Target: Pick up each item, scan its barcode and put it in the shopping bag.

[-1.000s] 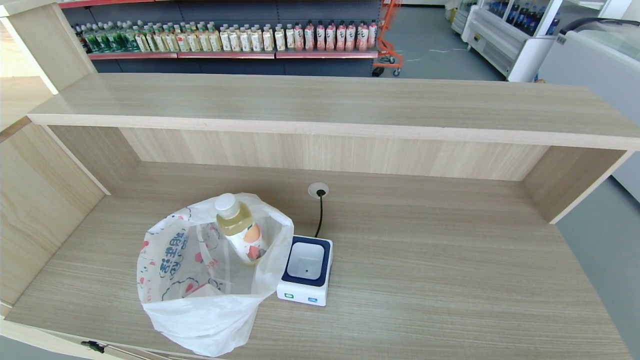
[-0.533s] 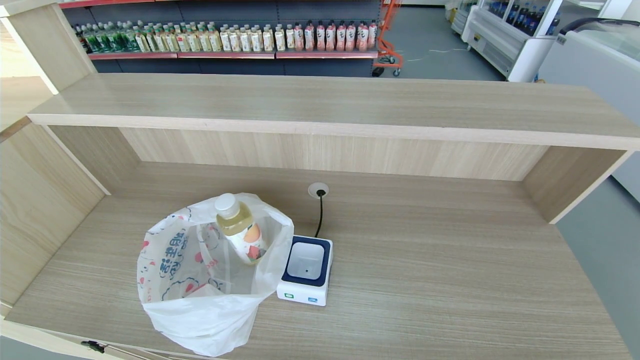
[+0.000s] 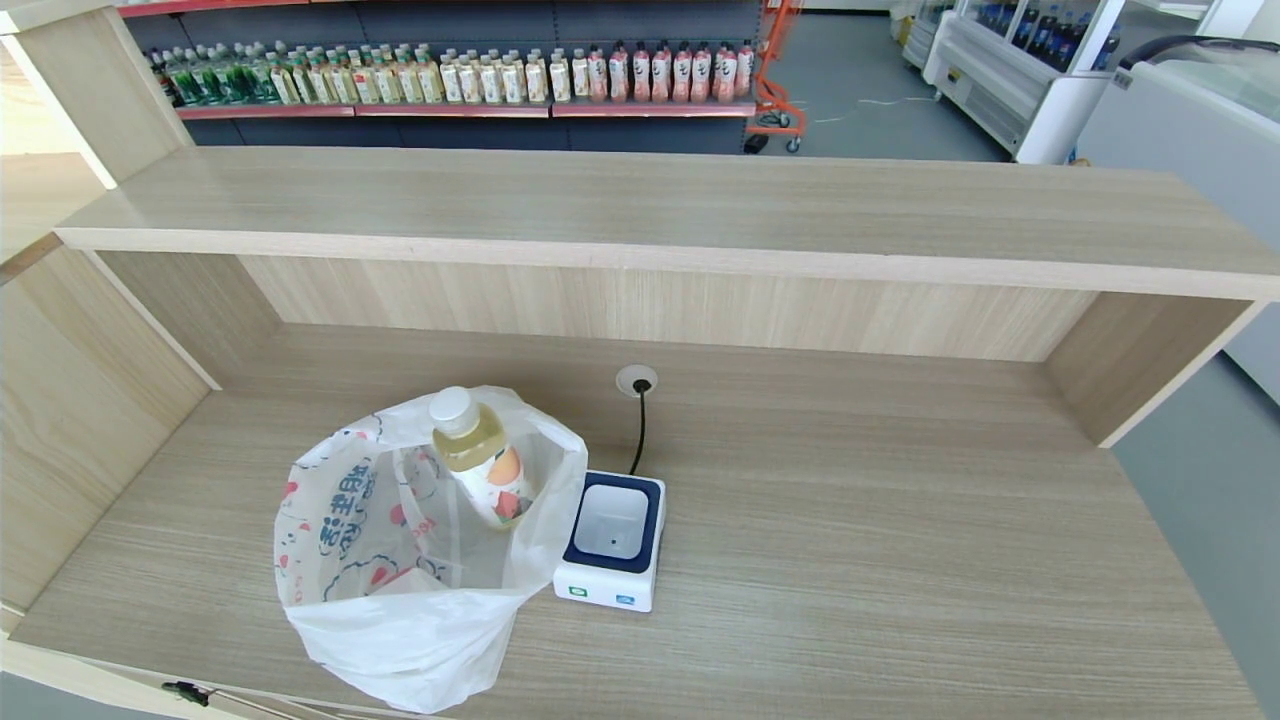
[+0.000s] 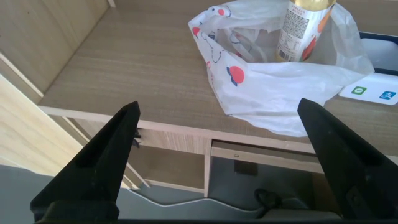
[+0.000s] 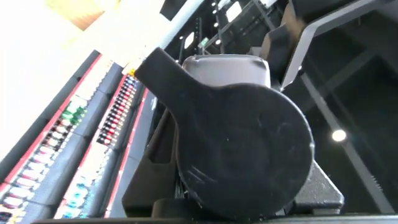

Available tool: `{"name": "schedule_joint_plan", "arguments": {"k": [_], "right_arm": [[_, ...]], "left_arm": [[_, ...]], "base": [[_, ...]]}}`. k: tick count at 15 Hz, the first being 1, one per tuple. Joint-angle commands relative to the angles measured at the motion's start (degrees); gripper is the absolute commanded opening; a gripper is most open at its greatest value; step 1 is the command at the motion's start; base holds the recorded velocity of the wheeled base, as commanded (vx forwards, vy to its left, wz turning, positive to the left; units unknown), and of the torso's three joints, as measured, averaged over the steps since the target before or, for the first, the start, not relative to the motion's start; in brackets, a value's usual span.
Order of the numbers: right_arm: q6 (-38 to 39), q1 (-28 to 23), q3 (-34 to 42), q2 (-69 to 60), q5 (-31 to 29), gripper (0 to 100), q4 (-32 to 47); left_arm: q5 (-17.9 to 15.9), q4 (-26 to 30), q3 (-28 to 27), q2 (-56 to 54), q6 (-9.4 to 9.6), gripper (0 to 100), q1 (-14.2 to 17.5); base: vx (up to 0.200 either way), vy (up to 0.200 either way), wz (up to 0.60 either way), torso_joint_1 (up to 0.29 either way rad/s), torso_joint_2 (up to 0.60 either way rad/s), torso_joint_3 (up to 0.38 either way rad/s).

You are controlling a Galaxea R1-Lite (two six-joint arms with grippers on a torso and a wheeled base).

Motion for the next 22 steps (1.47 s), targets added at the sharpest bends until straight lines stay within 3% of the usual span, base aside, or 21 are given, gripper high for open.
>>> {"name": "schedule_joint_plan", "arguments": {"k": [1,2,3,4,5,6,8,11,12,13,16,22], "right_arm": [[17.3,-8.1,-3.7,4.3,-7.0,0,1.3],[24.7,-9.5,-5.1,4.5,-9.9,0,2.2],[36.5,-11.3,-6.5,4.0,-16.8,0,5.1],[68.7,-9.9,-10.0,2.2,-44.1,0,21.7],[77.5,-8.7,-13.6,2.2,-50.5,0,30.9],[83.2,-9.1,-15.2,1.8,-51.1,0,40.1],[103.3,-8.0,-18.1,2.2,-50.5,0,46.9],[134.5,-5.6,-21.1,10.8,-49.9,0,36.8],[139.3,-5.8,-20.9,12.3,-49.3,0,34.0],[149.8,-6.9,-21.0,15.5,-46.0,0,29.9],[155.2,-9.5,-19.2,16.7,-34.4,0,29.6],[155.4,-10.7,-17.4,18.5,-33.5,0,28.1]], "left_arm": [[0.0,0.0,0.0,0.0,-0.01,100,0.0],[0.0,0.0,0.0,0.0,-0.01,100,0.0],[0.0,0.0,0.0,0.0,-0.01,100,0.0],[0.0,0.0,0.0,0.0,-0.01,100,0.0],[0.0,0.0,0.0,0.0,-0.01,100,0.0],[0.0,0.0,0.0,0.0,-0.01,100,0.0],[0.0,0.0,0.0,0.0,-0.01,100,0.0],[0.0,0.0,0.0,0.0,-0.01,100,0.0],[0.0,0.0,0.0,0.0,-0.01,100,0.0],[0.0,0.0,0.0,0.0,-0.01,100,0.0],[0.0,0.0,0.0,0.0,-0.01,100,0.0],[0.0,0.0,0.0,0.0,-0.01,100,0.0]], "base": [[0.000,0.000,0.00,0.000,0.00,0.000],[0.000,0.000,0.00,0.000,0.00,0.000],[0.000,0.000,0.00,0.000,0.00,0.000],[0.000,0.000,0.00,0.000,0.00,0.000],[0.000,0.000,0.00,0.000,0.00,0.000],[0.000,0.000,0.00,0.000,0.00,0.000],[0.000,0.000,0.00,0.000,0.00,0.000],[0.000,0.000,0.00,0.000,0.00,0.000],[0.000,0.000,0.00,0.000,0.00,0.000],[0.000,0.000,0.00,0.000,0.00,0.000],[0.000,0.000,0.00,0.000,0.00,0.000],[0.000,0.000,0.00,0.000,0.00,0.000]]}}
